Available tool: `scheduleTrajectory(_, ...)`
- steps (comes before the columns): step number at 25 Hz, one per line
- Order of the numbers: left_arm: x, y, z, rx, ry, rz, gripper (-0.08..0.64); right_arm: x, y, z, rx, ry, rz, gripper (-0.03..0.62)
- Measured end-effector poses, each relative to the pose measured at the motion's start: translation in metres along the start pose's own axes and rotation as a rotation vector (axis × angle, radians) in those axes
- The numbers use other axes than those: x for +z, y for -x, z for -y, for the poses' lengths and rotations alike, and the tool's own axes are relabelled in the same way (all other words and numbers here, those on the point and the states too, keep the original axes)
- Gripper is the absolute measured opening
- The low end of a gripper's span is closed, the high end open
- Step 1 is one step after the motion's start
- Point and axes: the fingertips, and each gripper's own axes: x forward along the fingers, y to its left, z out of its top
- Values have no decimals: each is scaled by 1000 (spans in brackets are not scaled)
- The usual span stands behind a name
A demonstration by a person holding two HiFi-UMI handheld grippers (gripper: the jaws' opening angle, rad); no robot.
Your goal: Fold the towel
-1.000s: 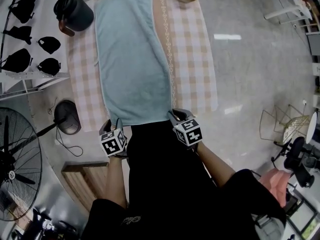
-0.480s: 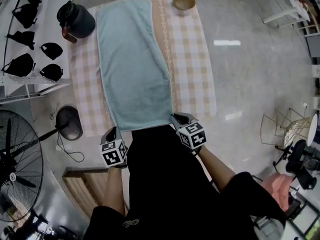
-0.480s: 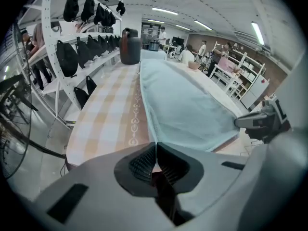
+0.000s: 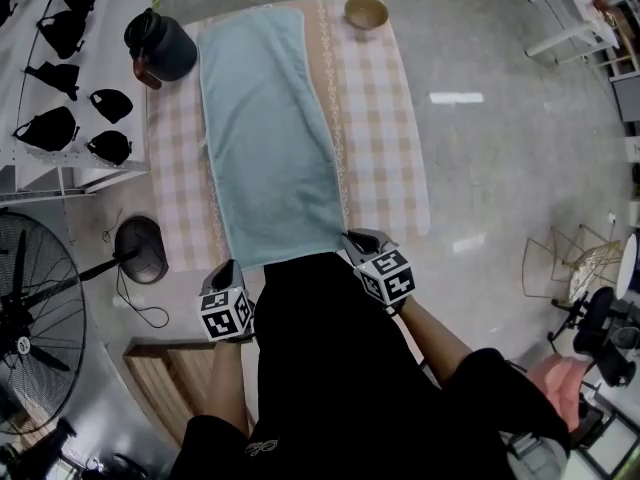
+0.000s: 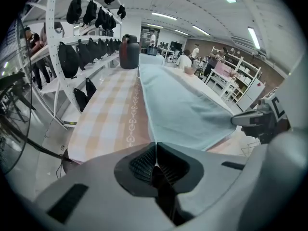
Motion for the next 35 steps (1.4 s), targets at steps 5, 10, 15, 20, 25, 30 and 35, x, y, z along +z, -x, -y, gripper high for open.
scheduleTrajectory(5,-15,8,6,-15,6,-10,15,-8,8,-4,7,5,-3,18)
scheduleTrajectory(10,-29,15,9,-24,26,-20,15,-21,14,-10,22,6,-16,17)
scheduleTrajectory(15,-18,20,10,-35,34,10,14,-13,21,-14,24,9,11,17)
scheduleTrajectory(20,15,28,8,-49,18,67,14,20,25,-14,25,34,68,17)
scheduleTrajectory(25,48,41,7,-86,45,120,14,53,30,-10,34,26,115,17)
scheduleTrajectory(30,94,48,7,-139,67,192,14,84,36,-1,46,-15,167,18)
scheduleTrajectory(35,146,47,3,-163,51,264,14,126,38,15,41,-30,223,18)
